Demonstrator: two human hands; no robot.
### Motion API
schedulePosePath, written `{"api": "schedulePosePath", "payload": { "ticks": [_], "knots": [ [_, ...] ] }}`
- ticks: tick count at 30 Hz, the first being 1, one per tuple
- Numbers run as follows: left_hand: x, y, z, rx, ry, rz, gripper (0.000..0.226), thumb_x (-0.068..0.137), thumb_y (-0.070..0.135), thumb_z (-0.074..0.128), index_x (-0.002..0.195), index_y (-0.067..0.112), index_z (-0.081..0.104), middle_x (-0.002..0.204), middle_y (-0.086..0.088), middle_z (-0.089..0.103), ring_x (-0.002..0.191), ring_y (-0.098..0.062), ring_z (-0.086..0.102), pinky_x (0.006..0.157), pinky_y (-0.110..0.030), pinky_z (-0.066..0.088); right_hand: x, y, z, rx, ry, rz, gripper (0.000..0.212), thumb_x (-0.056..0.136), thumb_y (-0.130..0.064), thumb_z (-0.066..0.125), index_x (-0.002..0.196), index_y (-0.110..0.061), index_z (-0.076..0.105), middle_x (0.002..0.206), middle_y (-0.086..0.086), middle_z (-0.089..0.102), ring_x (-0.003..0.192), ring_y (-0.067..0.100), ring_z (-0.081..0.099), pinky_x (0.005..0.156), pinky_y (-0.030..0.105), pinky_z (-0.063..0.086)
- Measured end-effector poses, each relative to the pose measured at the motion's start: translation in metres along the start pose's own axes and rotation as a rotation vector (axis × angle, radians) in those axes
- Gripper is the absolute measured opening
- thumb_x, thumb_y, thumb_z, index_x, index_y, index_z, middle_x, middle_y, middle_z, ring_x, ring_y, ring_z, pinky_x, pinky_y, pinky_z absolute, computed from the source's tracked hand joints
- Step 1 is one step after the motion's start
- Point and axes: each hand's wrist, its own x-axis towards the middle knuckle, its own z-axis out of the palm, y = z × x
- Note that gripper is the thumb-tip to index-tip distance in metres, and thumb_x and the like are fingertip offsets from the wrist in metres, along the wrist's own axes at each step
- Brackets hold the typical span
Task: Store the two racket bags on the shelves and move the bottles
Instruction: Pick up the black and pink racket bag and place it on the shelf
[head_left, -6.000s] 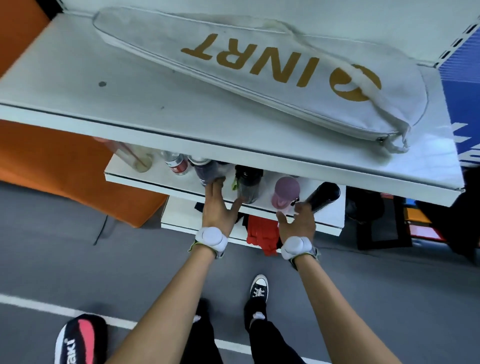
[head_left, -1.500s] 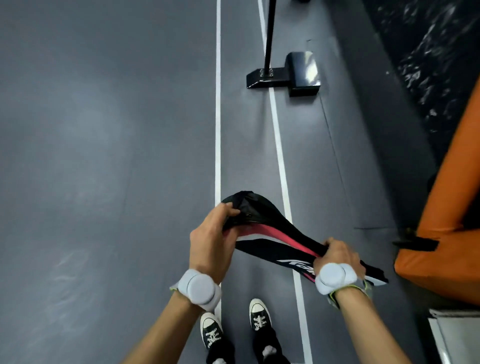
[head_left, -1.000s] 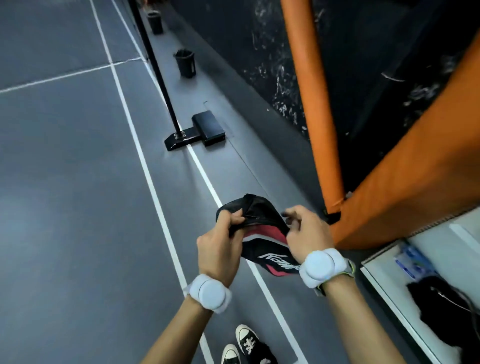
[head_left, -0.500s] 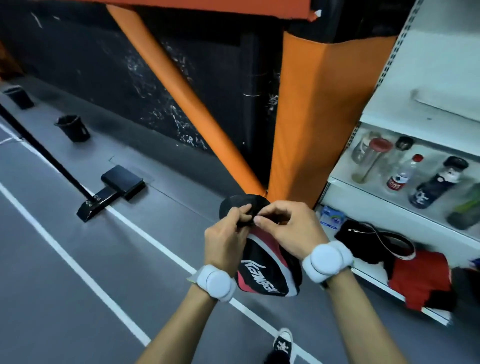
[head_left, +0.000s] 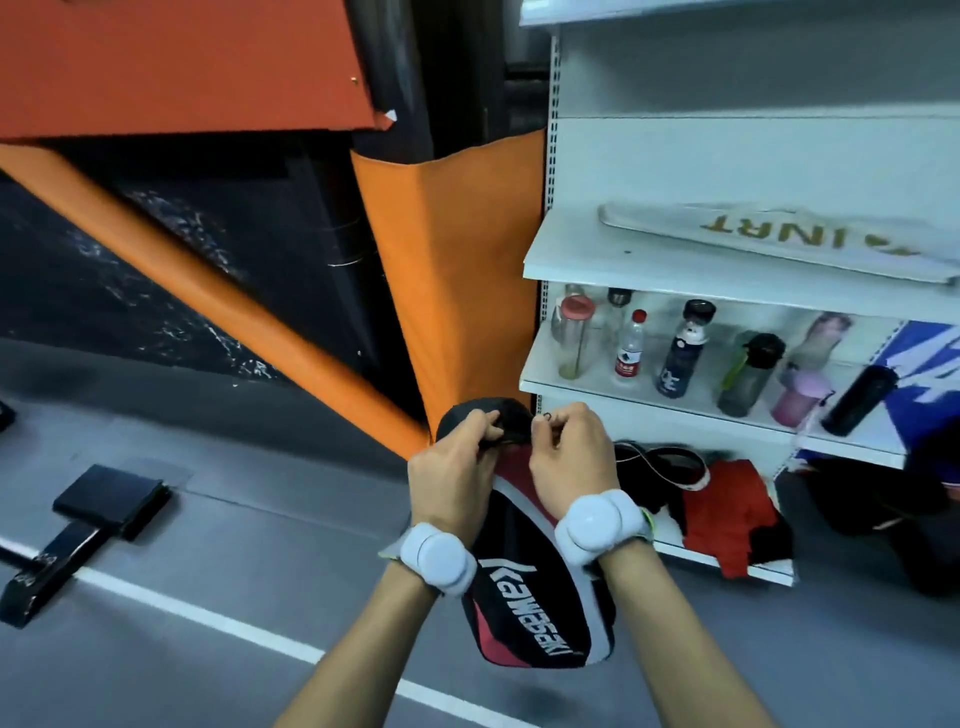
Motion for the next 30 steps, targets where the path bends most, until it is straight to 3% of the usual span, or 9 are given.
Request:
{"api": "schedulePosePath", "payload": {
  "ticks": [6, 10, 15, 18, 22, 27, 30],
  "knots": [
    [0.033, 0.046, 0.057, -0.047, 0.039, 0.017, 0.035, 0.078, -0.004, 0.07, 0.085, 0.025, 0.053, 0.104, 0.019, 0.073, 0.095, -0.001, 0.069, 0.064, -0.035, 0.06, 0.051, 0.077, -0.049, -0.052, 0.081, 0.188, 0.017, 0.093, -0.012, 0.054, 0.089, 0.004, 0.059, 0.101, 0.022, 0.061, 0.103, 0.037, 0.054, 0.082, 0.034, 0.033],
    [0.047, 0.056, 0.082, -0.088, 0.058, 0.024, 0.033, 0.08, -0.003, 0.07, 0.083, 0.023, 0.05, 0.109, 0.021, 0.069, 0.101, 0.003, 0.066, 0.07, -0.029, 0.059, 0.068, 0.115, -0.063, -0.04, 0.104, 0.233, 0.019, 0.094, -0.015, 0.054, 0.089, 0.002, 0.059, 0.1, 0.02, 0.061, 0.099, 0.037, 0.056, 0.076, 0.032, 0.034],
    [0.054, 0.057, 0.106, -0.115, 0.114, -0.004, 0.032, 0.083, 0.0, 0.069, 0.084, 0.024, 0.048, 0.113, 0.017, 0.069, 0.099, 0.007, 0.064, 0.071, -0.022, 0.056, 0.088, 0.138, -0.069, 0.005, 0.145, 0.32, 0.015, 0.097, -0.016, 0.051, 0.087, -0.005, 0.047, 0.083, 0.013, 0.058, 0.085, 0.038, 0.06, 0.067, 0.031, 0.035],
    [0.073, 0.047, 0.107, -0.18, 0.138, -0.053, 0.035, 0.083, 0.002, 0.07, 0.083, 0.027, 0.047, 0.113, 0.022, 0.068, 0.104, 0.009, 0.063, 0.08, -0.021, 0.054, 0.099, 0.149, -0.071, 0.054, 0.168, 0.401, 0.015, 0.098, -0.017, 0.047, 0.092, -0.004, 0.045, 0.085, 0.016, 0.066, 0.084, 0.037, 0.068, 0.073, 0.038, 0.051],
    [0.092, 0.031, 0.099, -0.237, 0.16, -0.089, 0.028, 0.086, 0.015, 0.073, 0.084, 0.029, 0.049, 0.108, 0.031, 0.065, 0.104, 0.008, 0.063, 0.083, -0.016, 0.054, 0.106, 0.153, -0.069, 0.121, 0.21, 0.424, 0.014, 0.098, -0.02, 0.049, 0.092, -0.008, 0.045, 0.084, 0.015, 0.069, 0.078, 0.033, 0.073, 0.075, 0.045, 0.056],
    [0.115, 0.012, 0.087, -0.22, 0.184, -0.12, 0.018, 0.09, 0.02, 0.068, 0.093, 0.025, 0.051, 0.108, 0.016, 0.065, 0.101, -0.007, 0.063, 0.082, -0.04, 0.057, 0.113, 0.133, -0.054, 0.194, 0.235, 0.339, 0.014, 0.097, -0.017, 0.052, 0.086, -0.016, 0.044, 0.082, 0.011, 0.069, 0.065, 0.017, 0.074, 0.062, 0.034, 0.056],
    [0.12, 0.008, 0.085, -0.014, 0.178, -0.096, 0.035, 0.089, 0.017, 0.067, 0.121, 0.016, 0.053, 0.138, -0.004, 0.05, 0.125, -0.023, 0.051, 0.091, -0.047, 0.054, 0.117, 0.119, -0.049, 0.152, 0.215, 0.281, 0.013, 0.097, -0.017, 0.052, 0.086, -0.015, 0.045, 0.074, 0.008, 0.071, 0.068, 0.017, 0.074, 0.064, 0.03, 0.052]
  ]
}}
